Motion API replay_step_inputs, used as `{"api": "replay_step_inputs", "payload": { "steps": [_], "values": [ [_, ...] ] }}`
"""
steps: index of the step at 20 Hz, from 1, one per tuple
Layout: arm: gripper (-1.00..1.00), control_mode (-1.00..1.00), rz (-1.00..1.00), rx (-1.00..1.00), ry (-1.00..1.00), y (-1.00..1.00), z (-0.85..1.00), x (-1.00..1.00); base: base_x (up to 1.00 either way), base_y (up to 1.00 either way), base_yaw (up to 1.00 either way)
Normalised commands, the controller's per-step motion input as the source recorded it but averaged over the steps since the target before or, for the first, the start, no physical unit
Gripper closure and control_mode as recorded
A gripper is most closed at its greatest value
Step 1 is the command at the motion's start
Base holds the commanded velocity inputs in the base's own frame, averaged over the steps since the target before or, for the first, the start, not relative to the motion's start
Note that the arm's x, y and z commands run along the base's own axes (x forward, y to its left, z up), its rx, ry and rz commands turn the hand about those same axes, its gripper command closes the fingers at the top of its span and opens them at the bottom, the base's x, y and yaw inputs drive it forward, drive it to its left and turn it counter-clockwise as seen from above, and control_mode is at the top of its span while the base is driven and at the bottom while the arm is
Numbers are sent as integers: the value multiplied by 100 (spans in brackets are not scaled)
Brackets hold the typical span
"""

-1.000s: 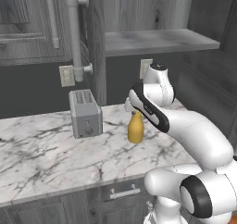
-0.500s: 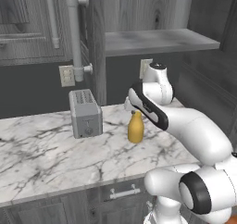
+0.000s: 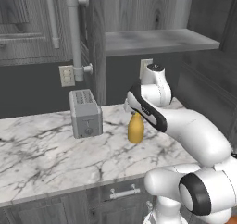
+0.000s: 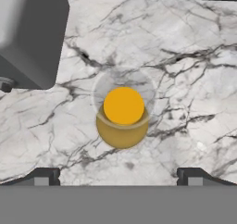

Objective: There is a tray on the dining counter. Grab the cup, mug, and pitcher and place them on the tray. The pitcher may be placed next to the tray if it cannot fit the tray.

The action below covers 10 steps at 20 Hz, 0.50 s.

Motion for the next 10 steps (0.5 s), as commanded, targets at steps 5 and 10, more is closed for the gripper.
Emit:
{"api": "replay_step_inputs", "payload": {
  "steps": [5,10],
  "values": [
    [-100,-100,0,-4,-1,0,-2,1,0,0,0],
    [-100,-100,0,0,0,0,0,15,0,0,0]
  ]
}}
